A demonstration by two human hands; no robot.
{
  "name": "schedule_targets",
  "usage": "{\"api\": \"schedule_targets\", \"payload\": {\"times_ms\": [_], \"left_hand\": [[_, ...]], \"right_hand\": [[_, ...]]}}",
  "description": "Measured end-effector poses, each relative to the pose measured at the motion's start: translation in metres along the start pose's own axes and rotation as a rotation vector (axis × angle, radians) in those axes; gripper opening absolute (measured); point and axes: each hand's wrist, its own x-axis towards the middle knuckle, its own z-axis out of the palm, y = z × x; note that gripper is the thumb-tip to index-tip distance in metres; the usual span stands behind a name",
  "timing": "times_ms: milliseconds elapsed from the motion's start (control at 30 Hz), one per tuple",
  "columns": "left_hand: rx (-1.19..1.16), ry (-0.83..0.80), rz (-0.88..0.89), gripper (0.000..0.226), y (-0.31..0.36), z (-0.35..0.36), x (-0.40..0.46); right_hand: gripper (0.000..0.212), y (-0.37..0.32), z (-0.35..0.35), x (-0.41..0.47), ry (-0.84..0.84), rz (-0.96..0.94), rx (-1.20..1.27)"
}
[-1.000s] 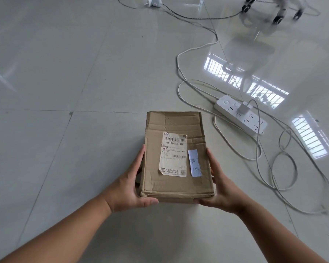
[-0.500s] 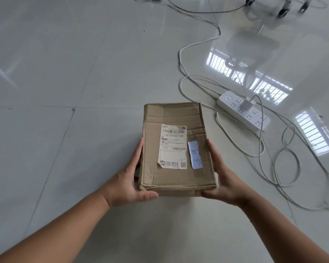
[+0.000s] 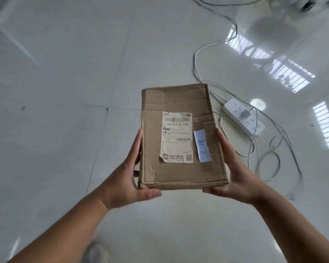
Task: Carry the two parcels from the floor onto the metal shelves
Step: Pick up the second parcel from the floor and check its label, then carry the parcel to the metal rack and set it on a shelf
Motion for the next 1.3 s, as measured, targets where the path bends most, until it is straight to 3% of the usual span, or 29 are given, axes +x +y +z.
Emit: {"api": "schedule_targets", "payload": {"times_ms": [300, 500, 867, 1300], "left_hand": [[0.053, -0.003, -0.013, 0.142, 0.203, -0.076, -0.06], [0.042, 0.045, -0.08, 0.143, 0.312, -0.098, -0.098], [-0.011, 0.158, -0.061, 0.144, 0.451, -0.127, -0.17], [0.018, 0.283, 0.087, 0.14, 0.557, -0.202, -0.26]], "right_hand": [[0.132, -0.196, -0.097, -0.042, 0.008, -0.059, 0.024], [0.13, -0.284, -0.149, -0.062, -0.009, -0.112, 0.051], [0.128, -0.424, -0.216, -0.097, -0.084, -0.196, 0.037], [0.135, -0.583, -0.23, -0.113, -0.072, -0.345, -0.075]]}}
